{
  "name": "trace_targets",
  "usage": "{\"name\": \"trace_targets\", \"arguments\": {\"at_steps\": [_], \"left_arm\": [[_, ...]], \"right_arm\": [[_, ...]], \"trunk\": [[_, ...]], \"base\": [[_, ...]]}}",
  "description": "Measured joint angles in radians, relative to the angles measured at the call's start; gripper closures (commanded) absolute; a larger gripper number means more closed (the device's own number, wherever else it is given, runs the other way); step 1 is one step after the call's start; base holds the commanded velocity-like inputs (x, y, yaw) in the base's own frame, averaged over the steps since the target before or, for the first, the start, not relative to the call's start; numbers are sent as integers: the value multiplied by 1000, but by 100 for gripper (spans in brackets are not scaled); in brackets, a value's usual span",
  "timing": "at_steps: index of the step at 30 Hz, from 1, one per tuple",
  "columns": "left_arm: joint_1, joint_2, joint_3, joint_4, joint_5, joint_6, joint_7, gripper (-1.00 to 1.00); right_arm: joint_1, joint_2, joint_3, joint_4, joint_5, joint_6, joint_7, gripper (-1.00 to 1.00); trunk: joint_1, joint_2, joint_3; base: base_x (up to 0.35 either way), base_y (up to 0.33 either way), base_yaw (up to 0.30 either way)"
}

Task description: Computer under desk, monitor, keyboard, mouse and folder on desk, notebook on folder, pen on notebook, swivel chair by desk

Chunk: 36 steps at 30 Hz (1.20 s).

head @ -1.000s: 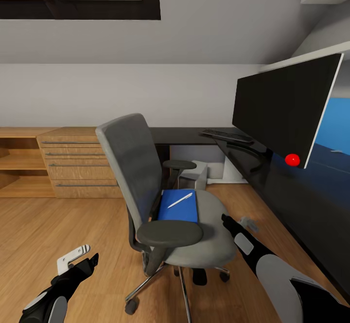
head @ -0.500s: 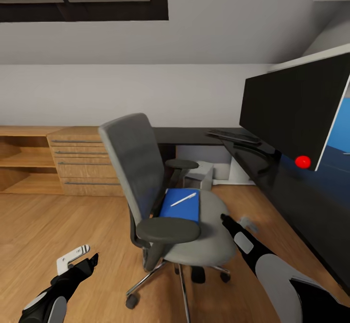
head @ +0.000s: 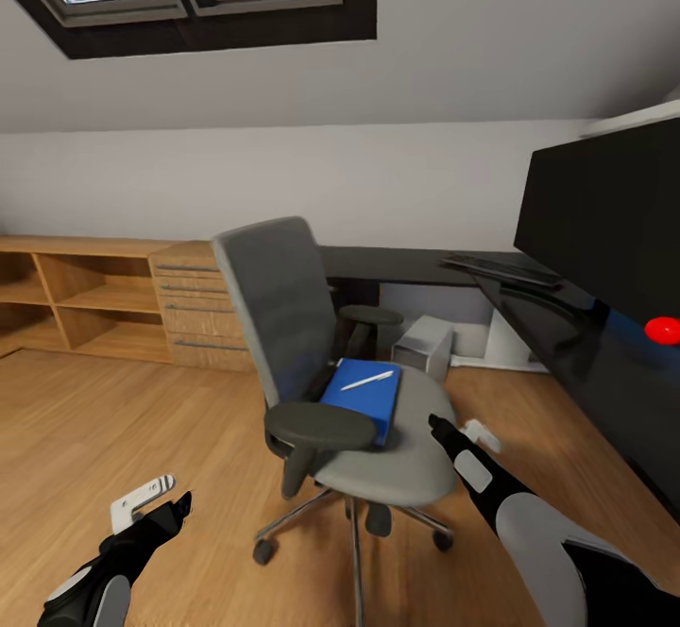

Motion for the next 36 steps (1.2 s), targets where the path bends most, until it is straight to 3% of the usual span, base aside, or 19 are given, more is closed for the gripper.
{"name": "trace_targets", "arguments": {"at_steps": [10,25,32,36], "left_arm": [[0,0,-3,0,-2,0,0,-100],[0,-1,-6,4,-3,0,2,-100],[0,-1,-7,6,-3,0,2,-100],[-1,-1,-6,8,-4,0,2,-100]], "right_arm": [[0,-31,0,-8,-2,-1,1,-100],[1,-42,0,-27,3,-4,-2,-100],[0,-2,-8,-29,4,-4,-2,-100],[0,1,3,-25,-2,-4,4,-100]], "trunk": [[0,0,-6],[0,0,-18],[0,0,-20],[0,0,-20]], "base": [[141,0,258],[85,0,231],[0,0,41],[0,0,3]]}}
